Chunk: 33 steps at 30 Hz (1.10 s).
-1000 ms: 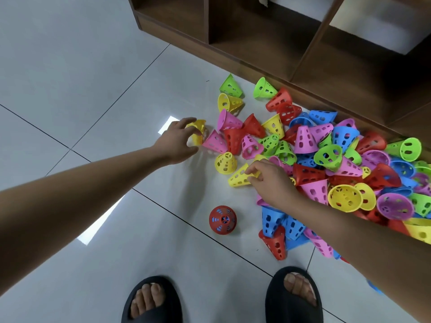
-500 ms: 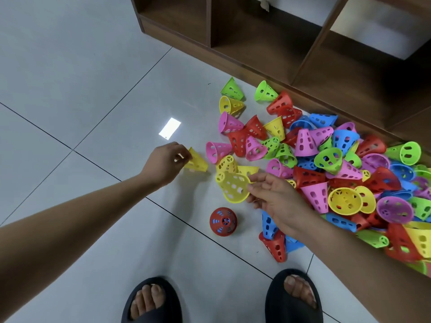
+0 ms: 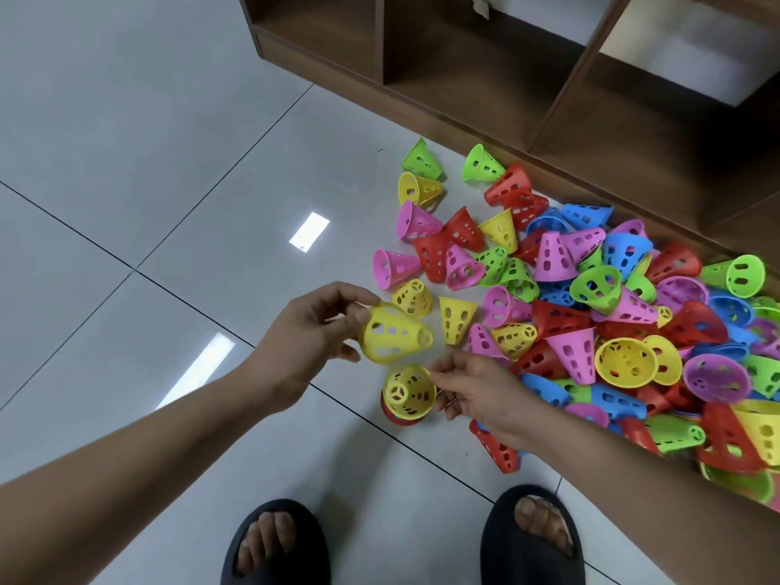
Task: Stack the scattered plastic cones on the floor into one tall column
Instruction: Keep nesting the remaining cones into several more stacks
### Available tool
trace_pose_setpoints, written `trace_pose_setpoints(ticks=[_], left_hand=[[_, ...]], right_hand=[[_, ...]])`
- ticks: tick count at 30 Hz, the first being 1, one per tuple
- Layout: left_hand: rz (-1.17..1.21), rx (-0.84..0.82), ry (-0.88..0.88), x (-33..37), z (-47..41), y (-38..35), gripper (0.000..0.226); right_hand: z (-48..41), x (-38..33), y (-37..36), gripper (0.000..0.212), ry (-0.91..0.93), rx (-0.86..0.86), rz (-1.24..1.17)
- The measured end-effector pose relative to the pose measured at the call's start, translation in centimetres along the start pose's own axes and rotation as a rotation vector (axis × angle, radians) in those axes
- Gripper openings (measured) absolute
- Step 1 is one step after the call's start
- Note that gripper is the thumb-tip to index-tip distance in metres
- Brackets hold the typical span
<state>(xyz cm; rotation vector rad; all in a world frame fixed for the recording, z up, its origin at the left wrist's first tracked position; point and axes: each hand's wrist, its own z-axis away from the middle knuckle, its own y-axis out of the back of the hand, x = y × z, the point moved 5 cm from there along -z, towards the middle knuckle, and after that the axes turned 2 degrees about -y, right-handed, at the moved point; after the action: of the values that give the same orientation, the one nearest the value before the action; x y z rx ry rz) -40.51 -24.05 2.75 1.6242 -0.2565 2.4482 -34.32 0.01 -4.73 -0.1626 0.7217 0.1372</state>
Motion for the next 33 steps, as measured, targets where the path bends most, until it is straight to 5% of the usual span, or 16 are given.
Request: trace_pose_setpoints(ticks=[4,9,18,22,33], left_hand=[[0.034,-0.234,0.067,-0.9,1.3,-2.1,0.016],[-0.147,-0.273,0.096,-3.5,1.7,-2.9,0.016],[-0.314,-0.166,0.157,-7.9,0.3,-2.4,0.017],[-0.4,-0.173,0.187,-8.8,-0.7,-2.1,0.014],[-0.729,-0.07,-0.075,-6.2,-6.6,-1.2,0.023]], right_hand=[[-1.1,1.0,0.2,0.011,-0.05,0.0,0.072],[-1.7,0.5,1.1,0.011,-0.066,0.048,0.228],[-2.0,-6.2,4.4,0.016,0.535,0.419,0.906],[-2.9,-6.7,5.1,0.029,0.55,0.426,1.119],[-2.2,-5.6,4.9,0.011,0.558,0.366,1.11]])
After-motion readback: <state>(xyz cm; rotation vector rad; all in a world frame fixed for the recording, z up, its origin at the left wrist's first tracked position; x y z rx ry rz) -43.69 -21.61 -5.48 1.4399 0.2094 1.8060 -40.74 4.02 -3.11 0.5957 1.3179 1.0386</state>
